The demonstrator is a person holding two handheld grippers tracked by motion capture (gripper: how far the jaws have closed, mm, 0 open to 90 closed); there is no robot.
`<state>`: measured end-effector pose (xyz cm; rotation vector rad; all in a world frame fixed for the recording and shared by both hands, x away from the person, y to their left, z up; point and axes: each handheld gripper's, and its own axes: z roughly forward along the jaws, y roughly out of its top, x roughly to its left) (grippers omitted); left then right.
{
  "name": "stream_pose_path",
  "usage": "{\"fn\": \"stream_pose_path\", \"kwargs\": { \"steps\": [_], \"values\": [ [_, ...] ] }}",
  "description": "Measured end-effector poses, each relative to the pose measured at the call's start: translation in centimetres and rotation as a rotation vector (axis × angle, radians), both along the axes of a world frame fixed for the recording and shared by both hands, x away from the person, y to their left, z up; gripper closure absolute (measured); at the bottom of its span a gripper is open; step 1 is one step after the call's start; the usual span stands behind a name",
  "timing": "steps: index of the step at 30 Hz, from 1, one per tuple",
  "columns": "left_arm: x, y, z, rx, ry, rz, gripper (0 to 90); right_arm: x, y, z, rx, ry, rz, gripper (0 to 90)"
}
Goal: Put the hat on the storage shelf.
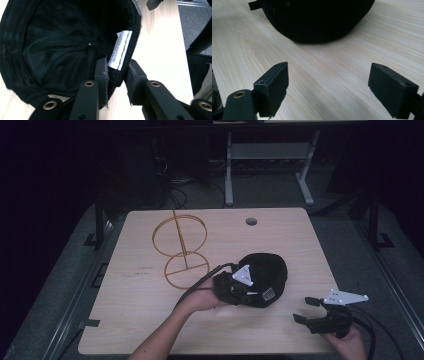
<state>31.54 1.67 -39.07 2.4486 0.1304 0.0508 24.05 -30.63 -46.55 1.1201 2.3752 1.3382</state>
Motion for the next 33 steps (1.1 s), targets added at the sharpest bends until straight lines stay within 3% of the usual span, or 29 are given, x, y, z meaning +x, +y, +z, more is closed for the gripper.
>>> {"fn": "stream_pose_path", "kwargs": {
  "steps": [5,17,25,33],
  "values": [
    [0.0,-0.9,0.6,-0.004,-0.002,-0.019,78.2,0.1,0.0,0.0,0.012,0.005,-0.004,16.2],
    [0.7,-1.2,2.7,-0.085,0.025,-0.008,80.0,0.0,0.1,0.3,0.054,-0.007,-0.014,14.0],
    [1.4,-1.3,5.0,-0.151,0.035,0.026,80.3,-0.4,0.4,1.1,0.096,-0.051,-0.014,14.0],
    [1.9,-1.2,6.7,-0.217,0.057,0.062,80.5,-0.5,1.1,2.3,0.095,-0.092,0.001,14.0]
  ]
}}
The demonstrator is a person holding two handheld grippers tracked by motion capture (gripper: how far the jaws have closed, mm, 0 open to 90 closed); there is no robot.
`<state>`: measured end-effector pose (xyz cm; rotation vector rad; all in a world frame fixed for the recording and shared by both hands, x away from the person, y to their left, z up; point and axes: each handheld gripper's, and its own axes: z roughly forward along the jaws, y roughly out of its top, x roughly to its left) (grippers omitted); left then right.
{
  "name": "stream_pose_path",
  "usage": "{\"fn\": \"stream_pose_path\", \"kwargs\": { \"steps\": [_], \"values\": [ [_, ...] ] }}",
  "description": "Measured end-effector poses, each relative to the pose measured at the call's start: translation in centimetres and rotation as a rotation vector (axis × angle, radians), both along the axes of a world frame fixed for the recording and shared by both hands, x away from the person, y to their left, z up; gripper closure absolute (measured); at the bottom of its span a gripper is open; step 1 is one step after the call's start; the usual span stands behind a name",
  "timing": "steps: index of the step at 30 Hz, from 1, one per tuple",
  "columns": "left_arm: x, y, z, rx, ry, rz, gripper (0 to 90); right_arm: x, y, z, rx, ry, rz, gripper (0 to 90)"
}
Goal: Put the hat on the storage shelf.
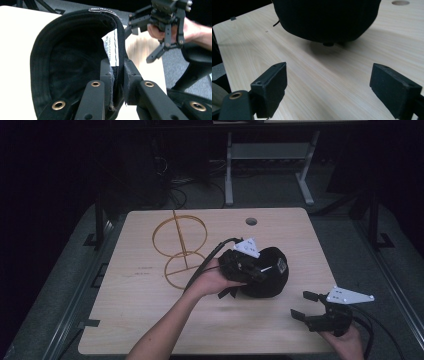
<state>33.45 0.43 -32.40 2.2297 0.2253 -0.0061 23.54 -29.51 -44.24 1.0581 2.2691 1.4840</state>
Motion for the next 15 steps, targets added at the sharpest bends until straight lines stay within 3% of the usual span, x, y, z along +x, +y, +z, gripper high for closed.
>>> {"fn": "stream_pose_path", "kwargs": {
  "steps": [6,9,15],
  "values": [
    [0.2,-0.1,1.0,-0.032,0.007,0.009,80.7,0.1,0.5,1.1,-0.017,-0.044,0.000,14.0],
    [0.3,-0.3,1.8,-0.037,0.007,0.011,80.8,0.0,0.7,1.9,0.021,-0.073,0.002,14.0],
    [0.3,-0.7,3.6,-0.084,0.009,0.016,80.8,0.4,1.0,2.9,0.026,-0.096,0.004,14.0]
  ]
}}
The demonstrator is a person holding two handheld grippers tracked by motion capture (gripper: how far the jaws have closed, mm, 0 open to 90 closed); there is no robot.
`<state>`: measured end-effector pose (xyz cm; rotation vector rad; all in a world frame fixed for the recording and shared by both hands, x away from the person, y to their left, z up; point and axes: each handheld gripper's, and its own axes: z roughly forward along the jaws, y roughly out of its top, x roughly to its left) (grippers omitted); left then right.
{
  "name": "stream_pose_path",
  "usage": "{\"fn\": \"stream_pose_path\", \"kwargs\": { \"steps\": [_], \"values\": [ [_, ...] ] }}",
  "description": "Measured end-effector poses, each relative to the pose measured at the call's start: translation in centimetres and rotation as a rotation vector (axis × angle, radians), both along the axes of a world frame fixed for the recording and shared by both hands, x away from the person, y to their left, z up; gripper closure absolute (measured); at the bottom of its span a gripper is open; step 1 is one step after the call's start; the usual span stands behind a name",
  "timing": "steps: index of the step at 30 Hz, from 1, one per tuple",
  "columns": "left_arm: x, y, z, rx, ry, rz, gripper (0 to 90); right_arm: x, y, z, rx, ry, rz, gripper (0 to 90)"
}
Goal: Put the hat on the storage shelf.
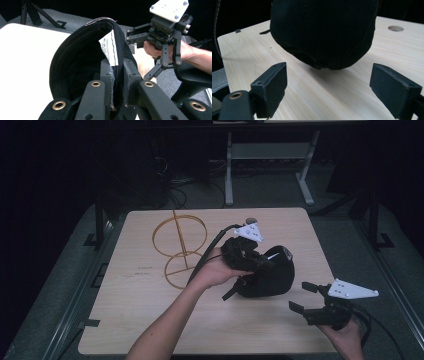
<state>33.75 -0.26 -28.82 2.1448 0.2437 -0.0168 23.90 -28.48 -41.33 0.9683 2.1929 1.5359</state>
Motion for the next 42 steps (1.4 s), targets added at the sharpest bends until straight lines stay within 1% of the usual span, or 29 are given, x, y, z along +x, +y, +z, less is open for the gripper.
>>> {"fn": "stream_pose_path", "kwargs": {
  "steps": [1,3,4,5,6,10,11,12,15,17,20,21,22,24,25,26,28,29,31,32,33,34,35,38,41,42],
  "values": [
    [0.0,-0.1,0.2,-0.005,-0.011,-0.001,80.8,0.1,0.1,0.2,0.000,-0.005,-0.001,14.0],
    [-0.1,-0.1,0.4,-0.009,-0.009,-0.003,80.8,0.1,0.1,0.4,0.000,-0.010,0.002,14.1],
    [-0.1,-0.3,0.8,-0.012,-0.024,-0.009,80.8,0.3,0.3,0.7,-0.010,-0.016,0.003,14.0],
    [-0.1,-0.3,0.8,-0.012,-0.024,-0.009,80.8,0.3,0.3,0.7,-0.010,-0.016,0.003,14.0],
    [-0.3,-0.4,1.0,-0.017,-0.031,-0.020,80.8,0.5,0.5,0.8,-0.005,-0.024,-0.005,13.9],
    [-0.4,-0.6,0.9,-0.021,-0.023,-0.029,80.8,0.9,0.7,0.6,-0.013,-0.024,-0.019,13.9],
    [-0.3,-0.7,0.9,-0.019,-0.024,-0.034,80.8,0.9,0.7,0.6,-0.013,-0.024,-0.019,13.9],
    [-0.4,-0.8,0.9,-0.019,-0.016,-0.044,80.8,1.0,0.8,0.5,-0.008,-0.023,-0.025,13.9],
    [-0.5,-1.0,1.0,-0.022,-0.012,-0.052,80.8,1.1,0.9,0.5,-0.005,-0.026,-0.032,13.9],
    [-0.7,-1.5,1.2,-0.025,-0.011,-0.069,80.8,1.2,1.0,0.6,-0.008,-0.036,-0.032,14.6],
    [-0.9,-1.9,1.4,-0.013,-0.017,-0.083,80.9,1.3,1.1,0.7,-0.012,-0.048,-0.030,16.5],
    [-1.0,-2.1,1.5,-0.011,-0.019,-0.090,80.9,1.3,1.1,0.7,-0.014,-0.054,-0.026,18.7],
    [-1.2,-2.5,1.7,-0.013,-0.021,-0.101,80.9,1.2,1.1,0.7,-0.017,-0.063,-0.019,23.7],
    [-1.4,-2.8,1.8,-0.011,-0.025,-0.110,80.9,1.1,1.0,0.6,-0.011,-0.071,-0.011,30.2],
    [-1.4,-2.8,1.8,-0.011,-0.025,-0.110,80.9,1.1,1.0,0.6,-0.011,-0.071,-0.011,30.2],
    [-1.4,-2.9,1.9,-0.009,-0.026,-0.116,80.9,1.1,0.9,0.6,-0.009,-0.086,-0.005,33.7],
    [-1.5,-3.3,2.1,-0.006,-0.025,-0.124,81.0,0.9,0.7,0.7,-0.003,-0.096,0.007,41.6],
    [-1.7,-3.5,2.3,-0.003,-0.030,-0.130,81.0,0.8,0.6,0.8,0.002,-0.116,0.025,51.7],
    [-1.8,-3.7,2.4,0.003,-0.036,-0.132,81.0,0.7,0.6,0.9,-0.003,-0.136,0.036,60.9],
    [-1.8,-3.7,2.5,0.004,-0.041,-0.134,80.9,0.6,0.6,1.0,-0.008,-0.144,0.040,64.0],
    [-1.8,-3.7,2.5,0.004,-0.041,-0.134,80.9,0.6,0.6,1.0,-0.008,-0.144,0.040,64.0],
    [-1.8,-3.6,2.5,0.010,-0.048,-0.129,80.9,0.6,0.5,1.0,-0.005,-0.150,0.045,69.2],
    [-1.8,-3.6,2.5,0.010,-0.048,-0.129,80.9,0.6,0.5,1.0,-0.005,-0.150,0.045,69.2],
    [-1.6,-3.0,2.5,0.021,-0.052,-0.106,80.7,0.6,0.2,1.5,0.006,-0.132,0.065,76.3],
    [-1.6,-2.8,2.6,0.023,-0.054,-0.100,80.4,0.6,0.1,1.8,-0.004,-0.130,0.073,78.3],
    [-1.6,-2.6,2.6,0.030,-0.060,-0.093,80.2,0.6,0.1,2.2,-0.013,-0.122,0.081,79.5]
  ]
}}
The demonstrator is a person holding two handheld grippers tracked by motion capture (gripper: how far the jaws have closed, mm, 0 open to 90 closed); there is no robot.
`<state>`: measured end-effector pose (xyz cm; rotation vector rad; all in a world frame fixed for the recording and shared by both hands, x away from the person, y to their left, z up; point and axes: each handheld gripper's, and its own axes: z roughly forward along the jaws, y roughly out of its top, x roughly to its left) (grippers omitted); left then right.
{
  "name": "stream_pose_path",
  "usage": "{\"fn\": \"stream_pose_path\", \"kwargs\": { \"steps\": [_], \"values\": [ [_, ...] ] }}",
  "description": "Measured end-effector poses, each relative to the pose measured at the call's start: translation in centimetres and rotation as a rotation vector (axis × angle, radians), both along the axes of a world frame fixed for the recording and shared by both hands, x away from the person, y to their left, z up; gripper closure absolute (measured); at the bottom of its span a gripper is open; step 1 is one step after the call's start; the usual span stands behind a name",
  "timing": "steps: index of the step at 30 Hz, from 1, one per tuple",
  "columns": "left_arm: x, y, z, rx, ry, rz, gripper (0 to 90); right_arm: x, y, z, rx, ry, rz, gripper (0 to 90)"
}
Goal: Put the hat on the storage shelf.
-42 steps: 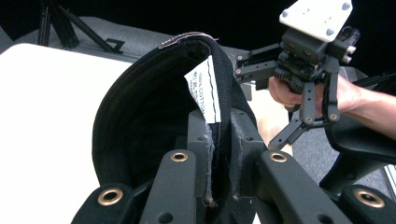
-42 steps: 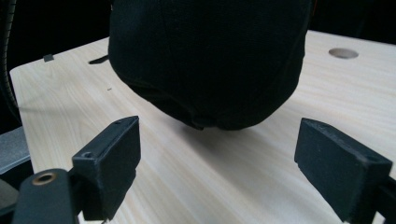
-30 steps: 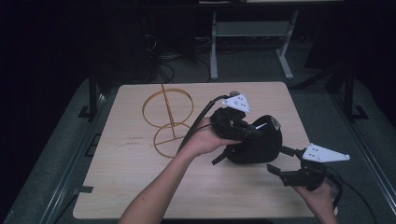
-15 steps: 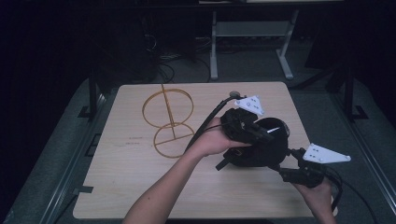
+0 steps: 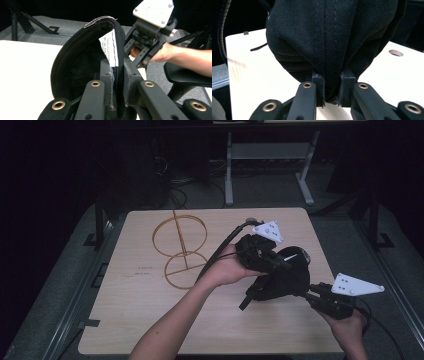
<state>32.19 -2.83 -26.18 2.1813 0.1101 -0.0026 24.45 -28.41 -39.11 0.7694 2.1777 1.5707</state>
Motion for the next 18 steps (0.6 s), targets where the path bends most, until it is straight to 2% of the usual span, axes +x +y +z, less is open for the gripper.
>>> {"fn": "stream_pose_path", "kwargs": {
  "steps": [3,5,7,9,11,15,18],
  "values": [
    [0.0,0.2,0.1,0.007,-0.006,0.012,77.9,0.0,0.0,0.6,-0.007,0.006,0.007,81.1],
    [-0.2,0.7,0.2,0.015,-0.025,0.029,75.9,0.1,-0.1,1.0,-0.005,0.030,0.007,81.8],
    [-0.2,0.9,0.3,0.015,-0.027,0.031,75.1,0.2,-0.2,1.1,-0.003,0.028,0.009,82.0],
    [-0.3,1.3,0.4,0.020,-0.031,0.044,70.9,0.5,-0.5,1.4,0.007,0.056,0.010,82.5],
    [-0.3,1.7,0.4,0.025,-0.031,0.051,68.0,0.6,-0.6,1.4,0.008,0.062,0.008,82.6],
    [-0.3,2.9,0.1,0.020,-0.031,0.070,64.5,0.9,-0.7,1.7,-0.005,0.094,0.007,82.8],
    [-0.4,4.4,-0.2,0.019,-0.023,0.099,62.3,1.5,-0.9,2.0,0.010,0.132,0.017,82.9]
  ]
}}
